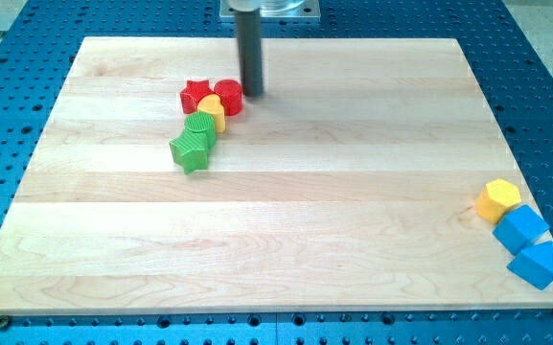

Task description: Move the blue cube away from the yellow hexagon

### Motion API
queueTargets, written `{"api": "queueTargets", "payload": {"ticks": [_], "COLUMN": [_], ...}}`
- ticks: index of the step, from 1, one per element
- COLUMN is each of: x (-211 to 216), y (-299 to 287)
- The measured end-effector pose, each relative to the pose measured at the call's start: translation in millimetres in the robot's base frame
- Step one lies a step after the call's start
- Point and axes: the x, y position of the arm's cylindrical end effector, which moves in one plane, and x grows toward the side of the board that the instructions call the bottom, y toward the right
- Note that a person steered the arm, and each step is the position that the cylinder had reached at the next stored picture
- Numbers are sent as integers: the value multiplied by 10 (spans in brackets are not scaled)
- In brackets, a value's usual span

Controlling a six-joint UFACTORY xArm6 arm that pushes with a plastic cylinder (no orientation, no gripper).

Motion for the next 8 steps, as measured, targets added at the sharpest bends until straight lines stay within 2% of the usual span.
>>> {"api": "queueTargets", "payload": {"ticks": [1,2,3,4,5,7,8], "x": [14,363,1038,1803,2298,2177,2130], "y": [1043,2239,3254,3380,3135,2168,2419]}}
